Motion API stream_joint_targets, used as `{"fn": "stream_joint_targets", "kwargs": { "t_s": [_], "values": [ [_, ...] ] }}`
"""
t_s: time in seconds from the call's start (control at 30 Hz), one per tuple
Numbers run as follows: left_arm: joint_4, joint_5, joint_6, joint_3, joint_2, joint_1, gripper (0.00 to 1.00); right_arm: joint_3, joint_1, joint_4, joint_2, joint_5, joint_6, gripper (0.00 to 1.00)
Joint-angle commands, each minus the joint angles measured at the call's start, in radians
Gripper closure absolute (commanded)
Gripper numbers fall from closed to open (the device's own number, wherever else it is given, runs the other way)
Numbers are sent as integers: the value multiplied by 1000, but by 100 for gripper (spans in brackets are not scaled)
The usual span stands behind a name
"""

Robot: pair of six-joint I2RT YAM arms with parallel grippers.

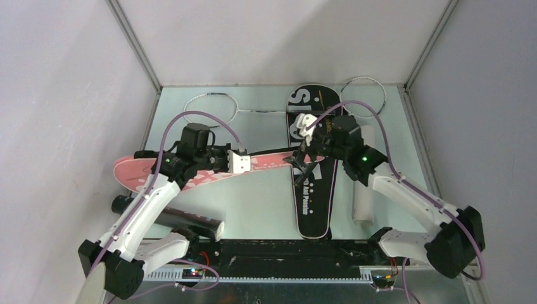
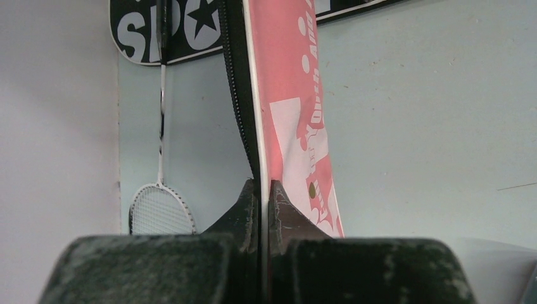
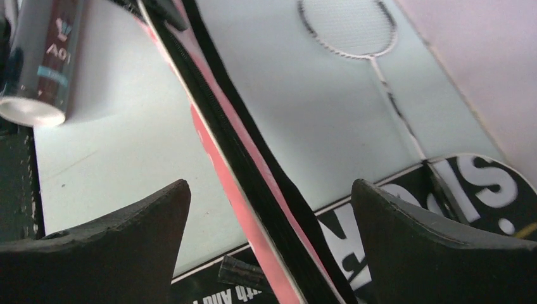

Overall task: Pack up the badminton gear
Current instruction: Place the racket bag at the center of the board.

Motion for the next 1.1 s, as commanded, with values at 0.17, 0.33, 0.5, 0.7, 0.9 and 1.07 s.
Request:
{"fn": "stream_joint_targets", "kwargs": {
  "t_s": [0.17,0.33,0.5,0.7,0.9,1.07],
  "values": [
    [188,11,42,9,-37,2,100,141,91,-86,233,-54,-118,26],
    [448,-107,-67,-36,-21,15,82,143,88,9,311,-85,103,99],
    [611,-251,-263,-49,-22,20,29,81,139,111,338,33,351,100],
    [656,-545,-702,-6,-33,23,14,1,165,336,367,151,692,100],
    [482,-845,-1079,116,4,33,9,-1,234,499,475,368,921,100],
    [384,-880,-1284,126,40,96,9,-1,237,629,554,479,1066,100]
  ]
}}
